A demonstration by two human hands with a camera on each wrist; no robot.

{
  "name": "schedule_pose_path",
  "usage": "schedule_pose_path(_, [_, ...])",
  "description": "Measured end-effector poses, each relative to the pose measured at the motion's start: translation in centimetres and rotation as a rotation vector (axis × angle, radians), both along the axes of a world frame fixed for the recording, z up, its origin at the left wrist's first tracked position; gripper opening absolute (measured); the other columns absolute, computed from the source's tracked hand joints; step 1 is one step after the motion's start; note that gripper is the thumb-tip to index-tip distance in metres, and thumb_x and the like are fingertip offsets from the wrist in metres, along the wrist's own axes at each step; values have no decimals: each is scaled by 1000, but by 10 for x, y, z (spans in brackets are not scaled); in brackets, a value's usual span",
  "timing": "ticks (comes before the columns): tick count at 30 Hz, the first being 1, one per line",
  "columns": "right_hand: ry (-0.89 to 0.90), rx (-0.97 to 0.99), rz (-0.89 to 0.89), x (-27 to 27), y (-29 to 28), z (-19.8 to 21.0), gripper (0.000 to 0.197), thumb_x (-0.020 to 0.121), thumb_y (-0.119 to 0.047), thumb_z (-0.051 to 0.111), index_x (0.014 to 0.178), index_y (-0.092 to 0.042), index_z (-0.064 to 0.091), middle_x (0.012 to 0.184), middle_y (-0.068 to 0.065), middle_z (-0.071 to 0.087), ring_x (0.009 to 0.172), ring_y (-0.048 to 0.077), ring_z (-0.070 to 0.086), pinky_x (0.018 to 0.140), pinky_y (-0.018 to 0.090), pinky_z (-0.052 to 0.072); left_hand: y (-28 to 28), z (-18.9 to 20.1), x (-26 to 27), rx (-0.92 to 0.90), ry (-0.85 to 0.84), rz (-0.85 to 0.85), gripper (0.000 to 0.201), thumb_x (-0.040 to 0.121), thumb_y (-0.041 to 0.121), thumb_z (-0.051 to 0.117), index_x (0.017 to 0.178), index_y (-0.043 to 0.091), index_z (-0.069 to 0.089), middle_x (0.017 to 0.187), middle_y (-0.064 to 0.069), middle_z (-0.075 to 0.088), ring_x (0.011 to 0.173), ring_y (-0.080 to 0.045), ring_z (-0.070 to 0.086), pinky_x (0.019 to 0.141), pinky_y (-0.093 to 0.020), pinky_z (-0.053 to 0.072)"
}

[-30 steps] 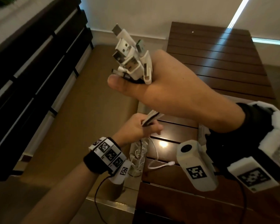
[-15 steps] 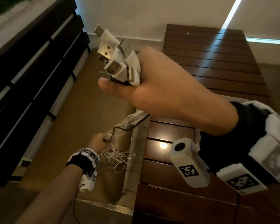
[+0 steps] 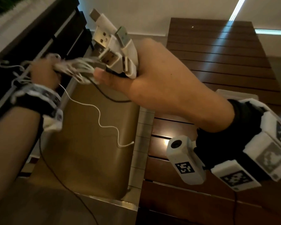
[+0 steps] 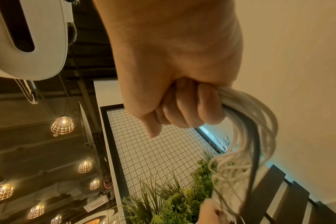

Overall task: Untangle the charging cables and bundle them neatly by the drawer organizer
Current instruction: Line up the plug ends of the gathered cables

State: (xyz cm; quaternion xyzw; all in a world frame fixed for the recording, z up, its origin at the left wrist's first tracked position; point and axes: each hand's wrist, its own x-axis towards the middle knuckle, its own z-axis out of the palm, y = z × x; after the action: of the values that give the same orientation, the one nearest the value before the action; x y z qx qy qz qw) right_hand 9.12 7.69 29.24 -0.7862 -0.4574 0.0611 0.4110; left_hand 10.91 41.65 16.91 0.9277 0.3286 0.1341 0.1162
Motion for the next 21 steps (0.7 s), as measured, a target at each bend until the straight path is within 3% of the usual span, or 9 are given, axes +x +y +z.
schedule_pose_path(3, [96, -28, 5, 1, -2, -11, 34, 94, -41, 62, 65, -27, 50, 51, -12, 47, 46, 2, 50, 45, 13, 34, -28, -78, -18, -66, 330, -172, 25, 93, 11, 55, 113, 2, 66, 117, -27, 63, 108, -43, 58, 95, -49, 47])
schedule_pose_path(6, [176, -53, 30, 0, 1, -27, 40, 93, -40, 64, 60, -25, 49, 45, -14, 46, 43, 3, 48, 43, 12, 32, -59, -134, -37, -194, 479, -302, 29, 89, 18, 67, 117, 8, 67, 117, -19, 66, 110, -37, 60, 92, -38, 45])
schedule_pose_path(11, [249, -81, 35, -1, 13, -58, 41, 92, -44, 64, 69, -11, 59, 56, -4, 57, 50, 9, 54, 51, 34, 47, -73, -168, -35, -490, 704, -397, 55, 71, 25, 86, 121, 22, 64, 123, -2, 67, 110, -18, 61, 85, -24, 48])
schedule_pose_path(13, [280, -84, 25, 1, 16, -69, 42, 91, -45, 64, 73, -8, 63, 62, 4, 64, 56, 17, 61, 56, 42, 50, -94, -136, -30, -652, 691, -495, 55, 76, 17, 82, 124, 25, 58, 128, 2, 60, 124, -20, 53, 86, -19, 43])
schedule_pose_path(15, [294, -67, 16, 1, 18, -76, 43, 91, -48, 62, 78, -7, 67, 68, 8, 68, 62, 22, 65, 58, 46, 51, -125, -84, -32, -885, 443, -578, 43, 79, 15, 79, 116, 29, 63, 118, 7, 63, 127, -19, 53, 87, -18, 45])
schedule_pose_path(17, [299, -41, -3, 1, 20, -79, 44, 92, -48, 61, 78, -6, 67, 68, 8, 68, 63, 22, 65, 60, 46, 52, -155, -27, -43, -1222, 175, -784, 34, 73, 33, 82, 104, 45, 71, 100, 22, 70, 105, 4, 63, 84, -15, 49])
schedule_pose_path(18, [298, -28, -13, 1, 20, -79, 45, 93, -47, 61, 76, -6, 66, 66, 7, 67, 61, 19, 64, 61, 44, 53, -166, -7, -49, -1307, 195, -956, 28, 74, 32, 79, 95, 50, 72, 93, 28, 70, 94, 12, 63, 81, -12, 50])
schedule_pose_path(19, [300, -13, -17, 1, 21, -79, 45, 94, -45, 61, 75, -5, 65, 63, 6, 66, 59, 16, 63, 61, 39, 53, -173, 0, -52, -1315, 232, -1051, 32, 74, 20, 78, 87, 49, 73, 86, 30, 70, 85, 15, 63, 76, -9, 50])
schedule_pose_path(21, [313, 13, -11, 0, 21, -77, 45, 95, -42, 60, 72, -3, 63, 62, 6, 63, 56, 12, 58, 56, 29, 48, -187, -4, -53, -1142, 243, -992, 35, 76, 3, 72, 82, 37, 76, 76, 25, 69, 77, 11, 63, 74, -10, 52])
